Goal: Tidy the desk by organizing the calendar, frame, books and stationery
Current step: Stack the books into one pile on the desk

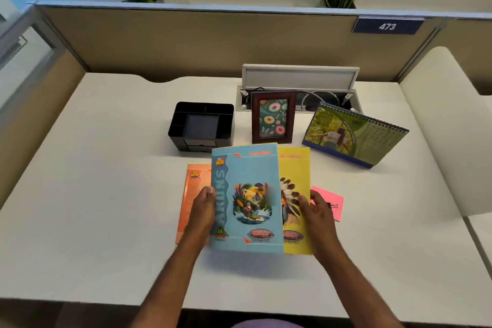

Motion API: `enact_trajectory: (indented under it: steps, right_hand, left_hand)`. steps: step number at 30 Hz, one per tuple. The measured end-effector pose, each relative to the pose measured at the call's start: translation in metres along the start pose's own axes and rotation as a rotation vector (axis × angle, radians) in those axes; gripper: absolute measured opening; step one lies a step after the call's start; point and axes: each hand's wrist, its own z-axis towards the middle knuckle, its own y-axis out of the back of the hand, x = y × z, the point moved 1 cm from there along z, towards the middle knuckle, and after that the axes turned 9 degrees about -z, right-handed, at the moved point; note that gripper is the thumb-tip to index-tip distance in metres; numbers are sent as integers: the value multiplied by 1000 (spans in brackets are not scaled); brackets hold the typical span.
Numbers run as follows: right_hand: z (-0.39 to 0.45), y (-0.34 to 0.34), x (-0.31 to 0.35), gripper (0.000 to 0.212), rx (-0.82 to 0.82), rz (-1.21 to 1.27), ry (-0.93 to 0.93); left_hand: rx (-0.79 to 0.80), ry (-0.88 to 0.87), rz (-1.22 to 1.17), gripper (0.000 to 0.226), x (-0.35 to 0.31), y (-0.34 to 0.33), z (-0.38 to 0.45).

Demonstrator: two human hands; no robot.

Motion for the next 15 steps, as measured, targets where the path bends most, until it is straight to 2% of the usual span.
enact_trajectory:
  steps: [2,6,8,12,13,15]
  right_hand:
    - [-1,-11,-2,18,40,13,5]
    - [-8,-33,-7,19,116,38,5]
    - [-10,-46,-12,17,129,45,-70]
    - [-10,-57,-18,37,184,179,-275]
    - [-11,-59,-19,40,215,202,-284]
    - [-12,-62,-21,28,234,115,-187]
  left_hand:
    - [-67,-88,158,33,5,5,1]
    - [-114,-142,224,30,2,-3,-10]
    - [-148,-146,235,28,9,1,-10]
    - [-134,-155,247,19,15,3,-8]
    - [-143,-148,248,18,19,6,-7]
    - [-147,-131,226,18,23,7,-9]
